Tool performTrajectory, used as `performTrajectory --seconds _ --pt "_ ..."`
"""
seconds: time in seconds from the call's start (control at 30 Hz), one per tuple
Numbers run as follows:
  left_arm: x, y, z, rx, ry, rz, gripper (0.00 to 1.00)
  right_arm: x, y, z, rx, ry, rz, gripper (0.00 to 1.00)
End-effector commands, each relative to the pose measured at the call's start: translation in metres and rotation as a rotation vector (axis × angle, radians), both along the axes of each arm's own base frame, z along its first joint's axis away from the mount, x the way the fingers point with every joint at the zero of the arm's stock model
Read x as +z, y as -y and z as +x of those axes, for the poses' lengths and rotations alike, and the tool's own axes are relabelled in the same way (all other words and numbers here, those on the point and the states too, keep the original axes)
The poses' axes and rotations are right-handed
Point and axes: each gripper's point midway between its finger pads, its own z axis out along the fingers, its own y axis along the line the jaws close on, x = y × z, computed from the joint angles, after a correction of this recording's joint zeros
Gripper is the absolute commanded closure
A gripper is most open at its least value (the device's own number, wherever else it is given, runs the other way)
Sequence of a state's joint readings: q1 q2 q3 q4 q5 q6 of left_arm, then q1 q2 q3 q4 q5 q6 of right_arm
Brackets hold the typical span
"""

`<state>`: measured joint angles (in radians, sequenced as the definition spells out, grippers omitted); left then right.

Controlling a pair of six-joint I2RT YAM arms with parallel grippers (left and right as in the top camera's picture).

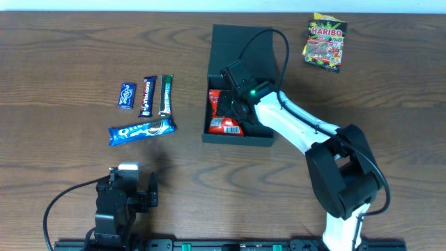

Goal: Pack container
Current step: 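Move the right gripper to the Haribo bag and grasp it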

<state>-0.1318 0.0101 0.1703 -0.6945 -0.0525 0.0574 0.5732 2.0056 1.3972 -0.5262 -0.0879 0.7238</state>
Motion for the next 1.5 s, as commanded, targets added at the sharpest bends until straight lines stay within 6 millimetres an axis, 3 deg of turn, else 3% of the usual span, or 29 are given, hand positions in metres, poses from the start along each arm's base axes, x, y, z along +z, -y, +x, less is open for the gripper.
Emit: performTrajectory --seconds 0.0,0.2,0.4,0.5,0.57,0.63,0.77,0.87,1.0,1.17,1.27,1.47 --pt "-0.006 -0.001 -0.003 -0.003 -0.021 0.018 0.05 0.001 -0.005 -0.003 0.021 -0.007 0.015 0.28" --pt "-0.006 -0.001 -0.003 -0.003 -0.021 0.018 0.05 0.044 0.005 0.013 0.032 0.082 0.04 0.02" --pt "-0.006 -0.001 -0.003 -0.003 -0.021 0.018 0.05 0.116 0.029 0.027 -0.018 0.227 0.083 0.01" --pt "-0.006 -0.001 -0.003 -0.003 -0.021 0.018 0.05 0.162 0.066 0.041 -0.087 0.385 0.016 0.01" --pt "-0.006 -0.002 -0.003 -0.002 -0.021 0.018 0.04 0.181 0.097 0.052 -0.127 0.48 -0.086 0.01" --pt "-0.006 -0.001 -0.003 -0.003 -0.021 0.018 0.05 0.188 0.124 0.064 -0.135 0.532 -0.18 0.01" --pt "-0.006 -0.001 -0.003 -0.003 -0.021 0.018 0.05 0.167 0.177 0.086 -0.179 0.477 -0.168 0.01" --pt "-0.006 -0.001 -0.003 -0.003 -0.021 0.018 0.05 0.153 0.222 0.11 -0.248 0.439 -0.105 0.06" --pt "-0.006 -0.002 -0.003 -0.002 -0.021 0.018 0.05 0.141 0.277 0.153 -0.285 0.394 -0.087 0.08" --pt "-0.006 -0.001 -0.003 -0.003 -0.021 0.018 0.04 0.118 0.315 0.211 -0.245 0.315 -0.182 0.05" --pt "-0.006 -0.001 -0.003 -0.003 -0.021 0.018 0.05 0.104 0.336 0.234 -0.268 0.312 -0.18 0.01" --pt "-0.006 -0.002 -0.003 -0.002 -0.021 0.018 0.05 0.061 0.348 0.253 -0.26 0.301 -0.063 0.01"
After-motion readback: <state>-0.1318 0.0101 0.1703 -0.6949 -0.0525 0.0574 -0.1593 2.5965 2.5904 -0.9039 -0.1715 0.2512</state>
